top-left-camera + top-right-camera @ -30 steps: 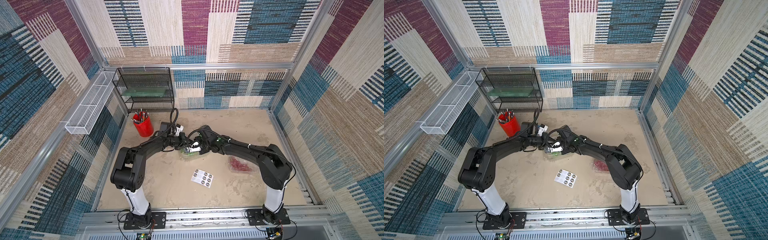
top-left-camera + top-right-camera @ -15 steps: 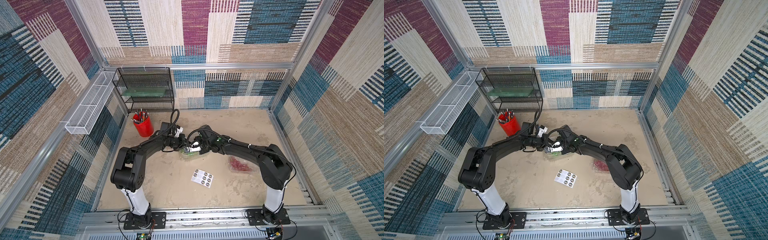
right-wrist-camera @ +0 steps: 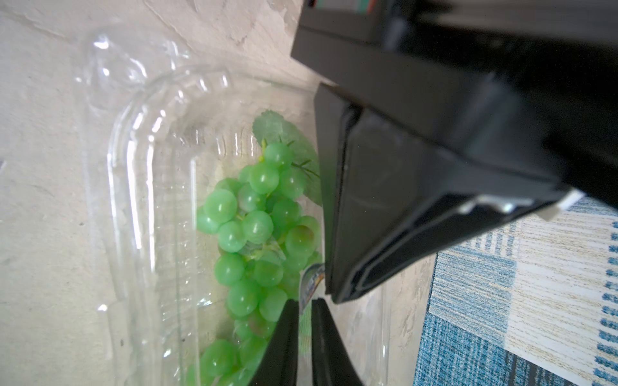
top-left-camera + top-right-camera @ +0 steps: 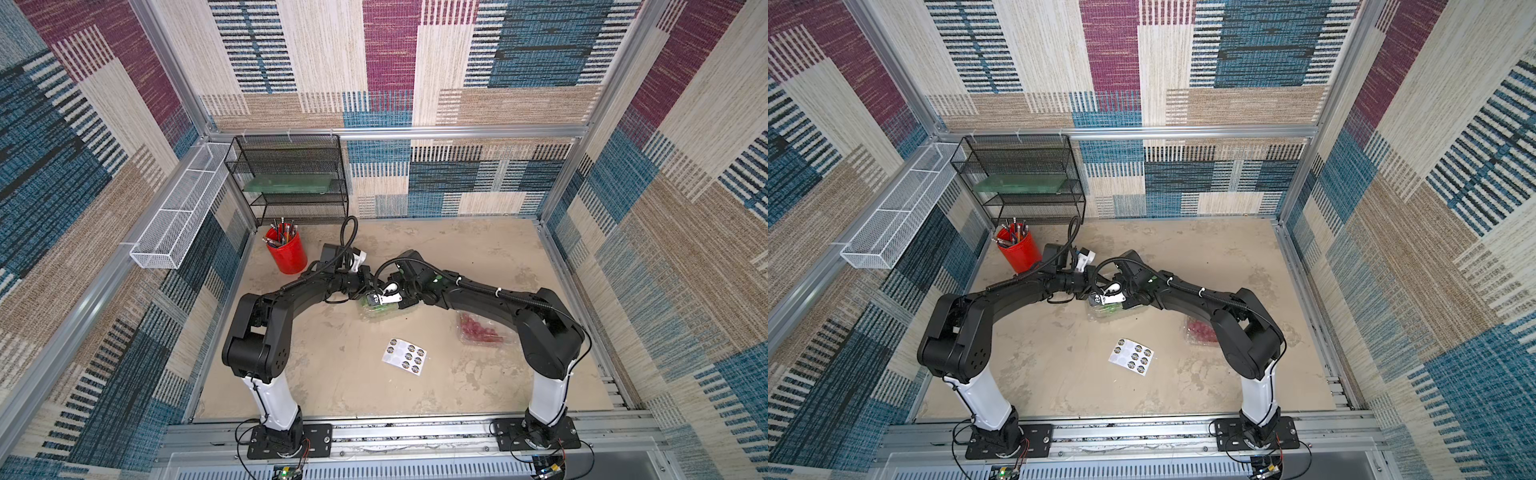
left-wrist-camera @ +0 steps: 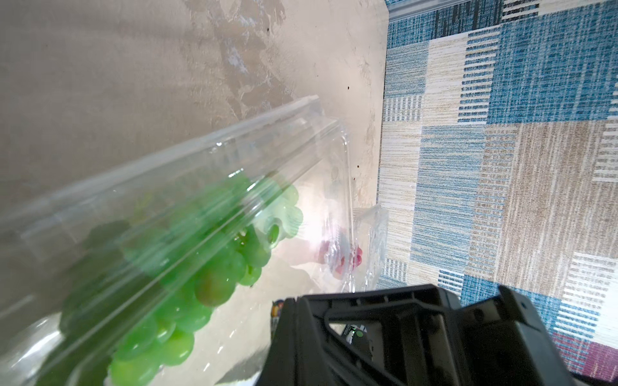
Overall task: Label fruit boxes
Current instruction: Stick the label on the fruit box.
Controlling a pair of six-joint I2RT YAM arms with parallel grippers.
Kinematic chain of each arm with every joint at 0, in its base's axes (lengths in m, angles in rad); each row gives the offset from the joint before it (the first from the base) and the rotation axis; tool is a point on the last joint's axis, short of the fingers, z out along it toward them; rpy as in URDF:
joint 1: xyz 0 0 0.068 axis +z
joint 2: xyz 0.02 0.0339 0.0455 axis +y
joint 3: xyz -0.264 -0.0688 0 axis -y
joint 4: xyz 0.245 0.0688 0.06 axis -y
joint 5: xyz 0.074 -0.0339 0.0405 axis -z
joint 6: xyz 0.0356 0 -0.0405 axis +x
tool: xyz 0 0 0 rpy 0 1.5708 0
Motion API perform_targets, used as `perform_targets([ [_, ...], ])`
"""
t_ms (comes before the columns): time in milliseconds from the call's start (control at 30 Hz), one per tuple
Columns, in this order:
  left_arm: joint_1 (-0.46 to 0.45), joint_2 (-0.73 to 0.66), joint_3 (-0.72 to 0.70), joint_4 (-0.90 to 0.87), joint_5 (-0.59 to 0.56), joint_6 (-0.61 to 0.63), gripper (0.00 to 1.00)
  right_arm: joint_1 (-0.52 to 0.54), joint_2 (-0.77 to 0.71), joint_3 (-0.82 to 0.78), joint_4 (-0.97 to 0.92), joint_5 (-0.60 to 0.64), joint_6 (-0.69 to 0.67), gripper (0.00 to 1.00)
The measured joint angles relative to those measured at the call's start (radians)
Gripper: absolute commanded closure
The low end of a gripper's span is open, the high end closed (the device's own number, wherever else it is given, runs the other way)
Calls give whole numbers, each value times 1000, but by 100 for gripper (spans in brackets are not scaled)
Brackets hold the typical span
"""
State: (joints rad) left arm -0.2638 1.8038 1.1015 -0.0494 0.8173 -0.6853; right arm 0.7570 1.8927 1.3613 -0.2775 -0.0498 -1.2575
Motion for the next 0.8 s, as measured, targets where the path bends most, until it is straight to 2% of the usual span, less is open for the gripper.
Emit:
perform_targets([
  [400, 0, 13, 13, -37, -15, 7, 99, 0, 1, 0, 3, -2, 0, 84],
  [800, -6, 22, 15, -47, -33, 35, 99, -2, -2, -13, 9, -3, 0, 78],
])
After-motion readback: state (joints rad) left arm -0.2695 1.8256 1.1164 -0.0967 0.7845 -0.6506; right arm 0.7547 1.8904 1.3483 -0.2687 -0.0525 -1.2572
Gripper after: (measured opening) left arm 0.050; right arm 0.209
